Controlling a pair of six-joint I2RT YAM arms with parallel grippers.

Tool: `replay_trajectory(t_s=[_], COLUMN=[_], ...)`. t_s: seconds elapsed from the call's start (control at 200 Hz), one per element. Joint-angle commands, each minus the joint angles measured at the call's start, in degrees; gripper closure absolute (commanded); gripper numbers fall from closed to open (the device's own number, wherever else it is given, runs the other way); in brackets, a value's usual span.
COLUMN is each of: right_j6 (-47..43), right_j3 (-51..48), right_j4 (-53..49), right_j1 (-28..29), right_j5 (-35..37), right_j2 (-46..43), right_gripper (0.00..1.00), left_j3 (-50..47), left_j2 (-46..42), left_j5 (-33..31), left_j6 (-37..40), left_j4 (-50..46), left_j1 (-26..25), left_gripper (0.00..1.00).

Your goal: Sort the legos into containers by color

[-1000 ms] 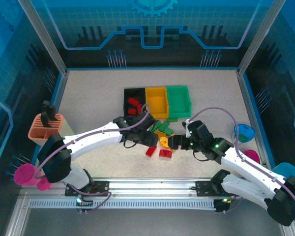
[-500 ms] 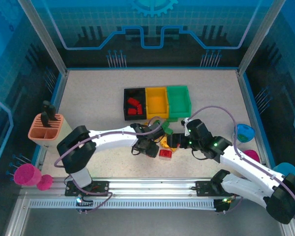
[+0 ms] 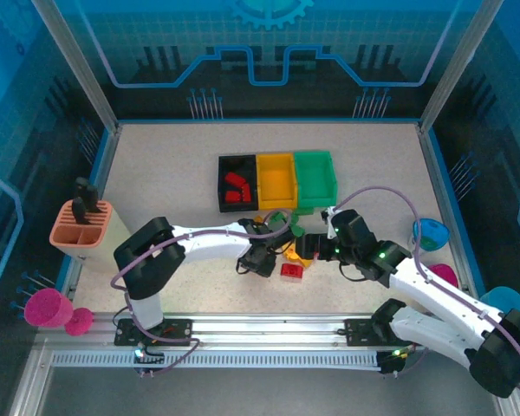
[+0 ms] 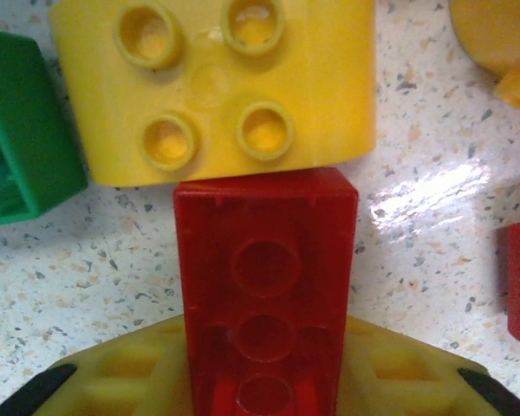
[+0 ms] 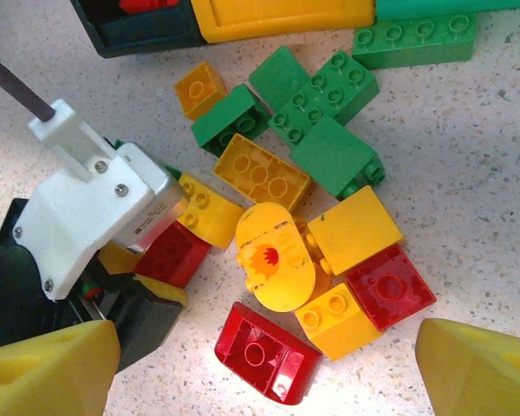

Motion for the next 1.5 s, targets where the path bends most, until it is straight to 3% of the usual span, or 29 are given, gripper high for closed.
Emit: replay_trajectory(t_s=[0.0,0.135,0.375,0.7,1.021,1.086,1.186,1.216,1.496], right_j6=[0.2,0.1,0.4,2.6,3.1,3.2,2.9,3.0,1.6], right_j3=[-0.4,-0.3,-0.6,-2.7,-3.5,-3.5,-3.1,-2.8,0.3], right_j4=[1.1,1.4,2.3,2.8,-0.6,-0.9,-1.9,-2.9,-9.7], right_j1=[-0.9,-1.1,-1.3,-0.7,-0.4,-0.4,-0.4,-0.3,2.5], right_j5=[-0.1,-0.2,-1.6,-3.0,-1.6,-1.6,-1.3,-0.7,2.7], right_j2=[0.4,0.4,1.6,-0.3,-5.2,-5.5,-5.5,-5.4,-1.6], right_gripper=[0.11,0.11,0.11,0.12,0.12,0.12,0.13,0.13,0.11], left_j3=[2.6,3.1,6.7,22.9,37.1,39.1,40.7,40.3,27.6], left_j2=[-3.0,-8.6,-14.3,-1.5,10.7,11.7,11.4,10.6,-4.3], left_j5=[-2.6,-2.4,0.7,1.8,4.3,4.9,4.3,4.6,5.6], left_j6=[0.8,2.1,6.2,10.2,13.4,13.6,13.0,12.8,11.3], left_j4=[-2.4,-3.1,-1.8,-1.3,-2.9,-3.0,-4.1,-4.0,1.4], left_j1=[-0.3,3.4,16.8,27.6,31.2,31.6,31.7,31.7,30.0], left_gripper=[0.66,0.66,0.65,0.66,0.64,0.57,0.27,0.22,0.19])
